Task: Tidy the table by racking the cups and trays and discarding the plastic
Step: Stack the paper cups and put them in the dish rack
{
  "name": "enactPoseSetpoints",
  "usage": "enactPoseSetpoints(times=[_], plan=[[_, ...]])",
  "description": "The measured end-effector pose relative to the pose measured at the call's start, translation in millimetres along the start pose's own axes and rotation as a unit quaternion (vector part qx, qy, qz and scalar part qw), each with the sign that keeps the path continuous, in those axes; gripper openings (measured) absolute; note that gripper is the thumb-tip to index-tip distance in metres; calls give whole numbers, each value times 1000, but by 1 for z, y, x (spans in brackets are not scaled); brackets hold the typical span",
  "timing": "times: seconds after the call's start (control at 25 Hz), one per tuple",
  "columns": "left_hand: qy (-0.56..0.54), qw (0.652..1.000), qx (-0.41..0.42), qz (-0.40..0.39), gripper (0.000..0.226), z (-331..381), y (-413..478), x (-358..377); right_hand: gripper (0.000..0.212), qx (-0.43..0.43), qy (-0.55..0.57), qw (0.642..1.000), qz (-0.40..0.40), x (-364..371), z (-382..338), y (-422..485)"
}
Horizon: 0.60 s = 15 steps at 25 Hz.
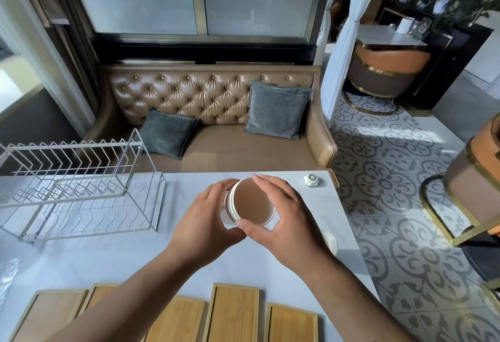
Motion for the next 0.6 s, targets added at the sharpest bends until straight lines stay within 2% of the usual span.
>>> enactPoseSetpoints(times=[0.44, 0.52, 0.6], plan=[[-25, 1000, 0, -5, 76, -2, 6, 8, 78, -12, 25, 1000, 5, 0, 30, 2], [-26, 1000, -7, -8, 76, -8, 6, 12, 73, 49, 28, 998, 32, -5, 74, -5], [-20, 1000, -12, -12, 77, -15, 5, 17, 77, 177, -18, 984, 21, -4, 137, -20]])
Point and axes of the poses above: each hand's wrist, its own y-axis towards the middle knuckle, its own x-axis out of the palm, z = x × y, the point moved 8 cm from there along y, towards the middle knuckle, and after that the axes turned 7 degrees about -z, right-handed, at the moved point
